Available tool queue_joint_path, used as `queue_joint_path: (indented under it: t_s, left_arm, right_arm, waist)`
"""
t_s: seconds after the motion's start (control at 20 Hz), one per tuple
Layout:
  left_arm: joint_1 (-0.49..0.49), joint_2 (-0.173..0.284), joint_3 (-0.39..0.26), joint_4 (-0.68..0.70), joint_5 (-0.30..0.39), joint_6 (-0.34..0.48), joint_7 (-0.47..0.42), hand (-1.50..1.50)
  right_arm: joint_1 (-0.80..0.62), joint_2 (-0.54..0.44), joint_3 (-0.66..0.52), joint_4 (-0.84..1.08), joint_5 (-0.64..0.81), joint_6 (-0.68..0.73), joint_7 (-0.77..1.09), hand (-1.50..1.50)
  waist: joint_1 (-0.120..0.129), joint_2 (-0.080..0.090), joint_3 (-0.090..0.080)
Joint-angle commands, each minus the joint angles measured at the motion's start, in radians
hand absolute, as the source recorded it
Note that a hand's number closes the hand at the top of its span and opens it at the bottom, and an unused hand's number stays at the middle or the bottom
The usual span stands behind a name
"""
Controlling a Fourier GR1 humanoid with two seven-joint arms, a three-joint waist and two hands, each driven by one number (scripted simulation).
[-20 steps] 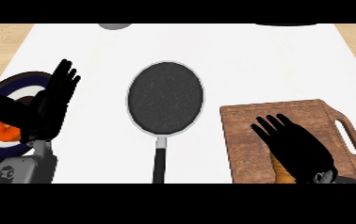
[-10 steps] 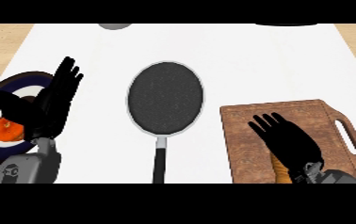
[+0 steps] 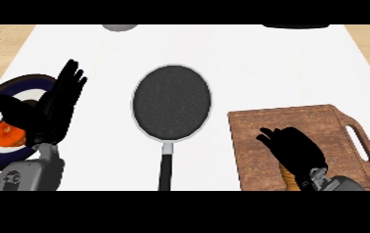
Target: Pick the croissant from the cutting board and place it in the pan
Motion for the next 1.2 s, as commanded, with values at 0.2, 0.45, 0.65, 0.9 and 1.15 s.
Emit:
queue_joint_path:
  t_s: [0.2,0.45,0.65,0.9,1.15]
  left_arm:
    - [0.003,-0.009,0.015,0.005,-0.01,-0.005,-0.014,0.0]
    - [0.011,-0.01,0.023,0.02,-0.008,-0.013,-0.021,0.0]
    - [-0.006,-0.039,-0.017,-0.014,-0.045,0.029,0.017,0.0]
    - [-0.015,-0.022,-0.013,0.001,-0.023,-0.01,0.008,0.0]
    - [-0.029,-0.031,-0.034,0.011,-0.021,-0.024,0.011,0.0]
  right_arm:
    - [0.009,0.035,0.002,0.101,0.047,-0.102,-0.107,1.5]
    - [0.028,0.05,-0.075,0.028,-0.001,-0.102,-0.114,1.5]
    - [-0.024,0.265,0.002,-0.101,0.072,-0.059,0.116,1.5]
    - [-0.061,0.52,0.071,-0.05,0.1,-0.15,0.408,1.5]
    - [-0.239,0.527,0.173,-0.09,0.189,-0.231,0.662,1.5]
  waist:
    - [-0.001,0.008,0.008]
    - [-0.005,0.007,0.008]
    - [-0.002,0.005,0.007]
    - [0.044,0.006,0.006]
    - [0.081,-0.004,0.002]
